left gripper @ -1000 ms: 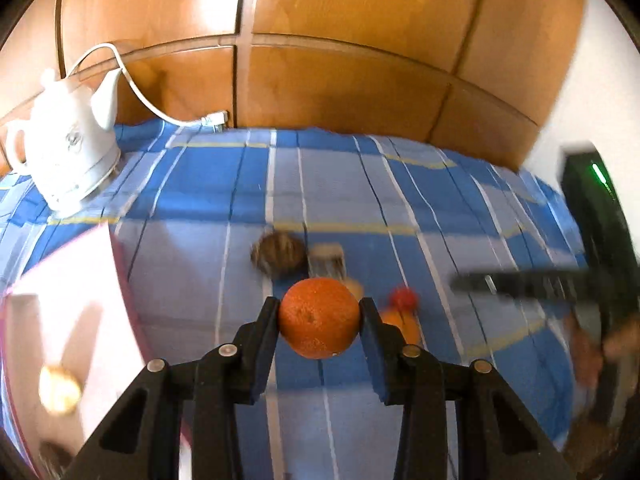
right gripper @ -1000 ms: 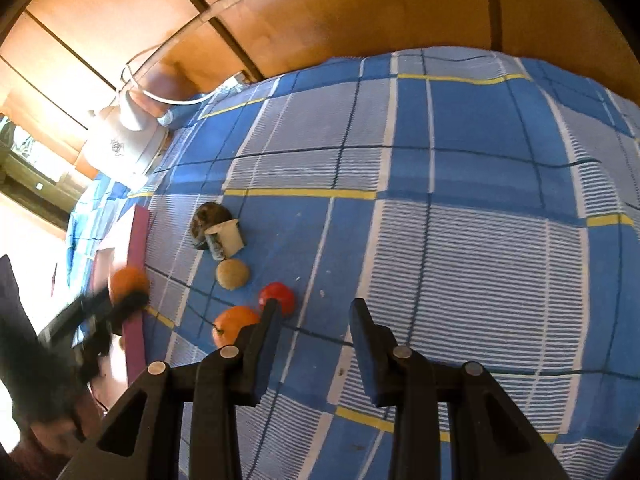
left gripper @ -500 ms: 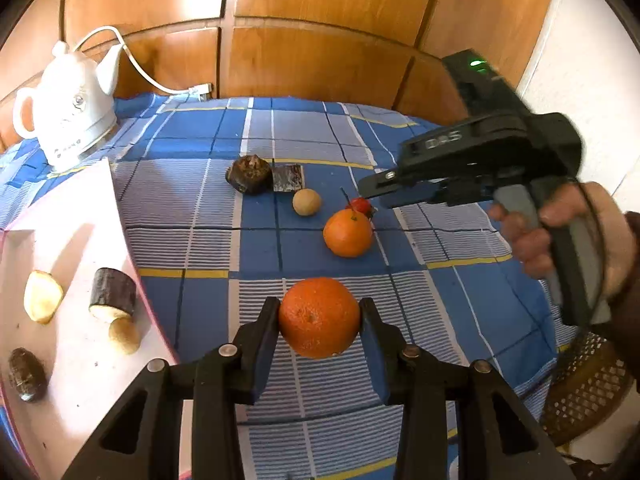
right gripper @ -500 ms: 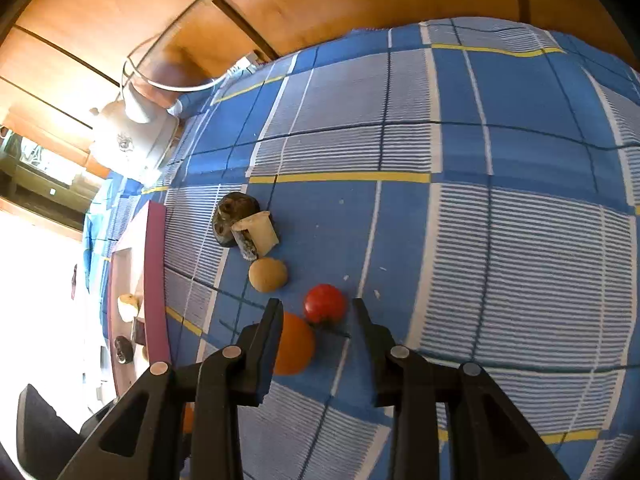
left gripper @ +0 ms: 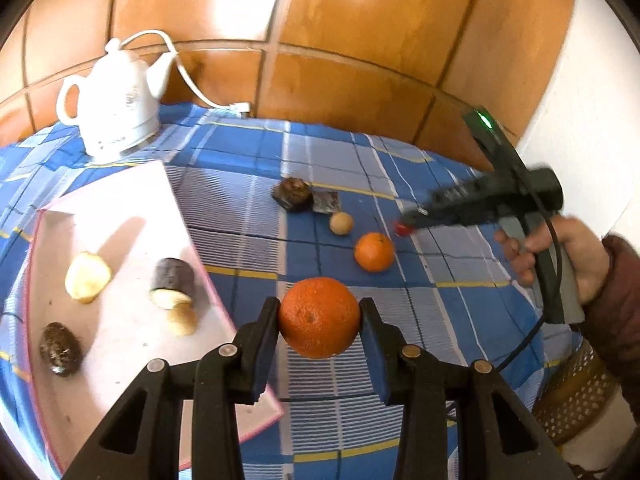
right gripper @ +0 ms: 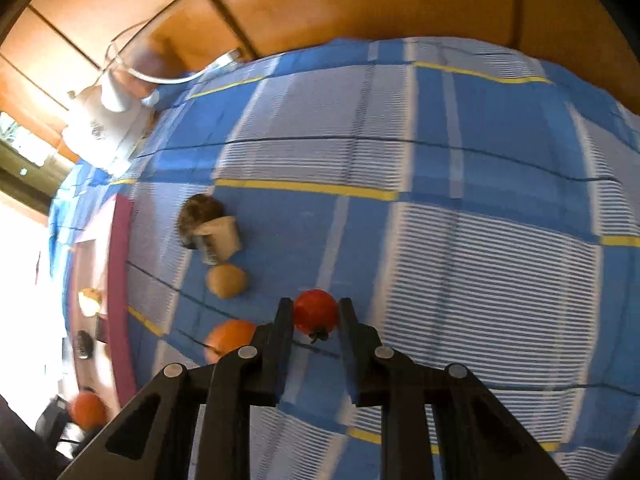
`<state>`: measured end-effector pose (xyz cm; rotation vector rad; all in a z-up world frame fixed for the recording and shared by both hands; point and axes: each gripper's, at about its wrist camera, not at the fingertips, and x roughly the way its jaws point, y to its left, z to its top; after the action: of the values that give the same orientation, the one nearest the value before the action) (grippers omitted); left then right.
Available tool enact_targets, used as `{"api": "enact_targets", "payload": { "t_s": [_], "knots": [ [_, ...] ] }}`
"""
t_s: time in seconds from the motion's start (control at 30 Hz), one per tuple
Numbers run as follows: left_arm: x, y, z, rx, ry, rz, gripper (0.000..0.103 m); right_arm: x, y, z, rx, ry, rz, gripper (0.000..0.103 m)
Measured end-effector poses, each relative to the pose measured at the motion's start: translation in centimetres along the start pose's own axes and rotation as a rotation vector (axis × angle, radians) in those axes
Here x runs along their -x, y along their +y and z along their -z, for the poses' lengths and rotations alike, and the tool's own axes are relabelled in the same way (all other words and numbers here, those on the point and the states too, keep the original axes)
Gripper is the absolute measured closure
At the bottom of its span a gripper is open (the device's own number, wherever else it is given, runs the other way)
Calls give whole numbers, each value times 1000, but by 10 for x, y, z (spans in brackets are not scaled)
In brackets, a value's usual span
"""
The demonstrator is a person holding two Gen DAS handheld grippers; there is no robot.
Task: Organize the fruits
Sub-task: 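Lift the orange with left tool while right tool grasps the red cherry tomato, then lower the orange into the tray and open the left tool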
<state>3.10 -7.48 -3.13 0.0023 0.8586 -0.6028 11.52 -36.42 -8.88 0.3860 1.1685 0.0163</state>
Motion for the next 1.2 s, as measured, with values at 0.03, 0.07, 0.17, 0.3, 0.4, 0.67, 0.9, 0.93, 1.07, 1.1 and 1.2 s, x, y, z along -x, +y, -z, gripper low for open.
{"api": "enact_targets", "payload": {
  "t_s": [0.03, 0.07, 0.17, 0.3, 0.4, 0.67, 0.9, 0.93, 1.07, 1.1, 1.2],
  "knots": [
    [5, 6, 0, 17, -11, -9, 63, 3, -7, 3, 12, -8, 48, 81],
    [7, 11, -1, 26, -17, -15, 63, 3, -11, 5, 21, -11, 81, 81],
    [19, 32, -2, 77, -42, -48, 63, 4, -22, 12, 39, -17, 124, 81],
    [35, 75, -6, 180, -77, -116, 63, 5, -24, 13, 48, -33, 133, 81],
    [43, 108, -9, 251, -100, -162, 63, 2, -22, 12, 61, -35, 131, 81],
    [29, 172, -37, 323, -93, -287, 63, 2, -25, 10, 47, -40, 103, 81],
    [-3, 199, -52, 331, -32, -370, 63, 1, -25, 11, 49, -43, 102, 81],
    [-8, 203, -53, 333, -23, -378, 63, 1, -25, 11, 47, -44, 101, 81],
    [-17, 212, -50, 356, 1, -407, 62, 1, -24, 11, 51, -47, 107, 81],
    [-17, 212, -49, 355, 5, -413, 61, 0, -24, 11, 51, -48, 108, 81],
    [-9, 205, -46, 334, -30, -434, 39, 0, -24, 11, 52, -51, 110, 81]
  ]
}}
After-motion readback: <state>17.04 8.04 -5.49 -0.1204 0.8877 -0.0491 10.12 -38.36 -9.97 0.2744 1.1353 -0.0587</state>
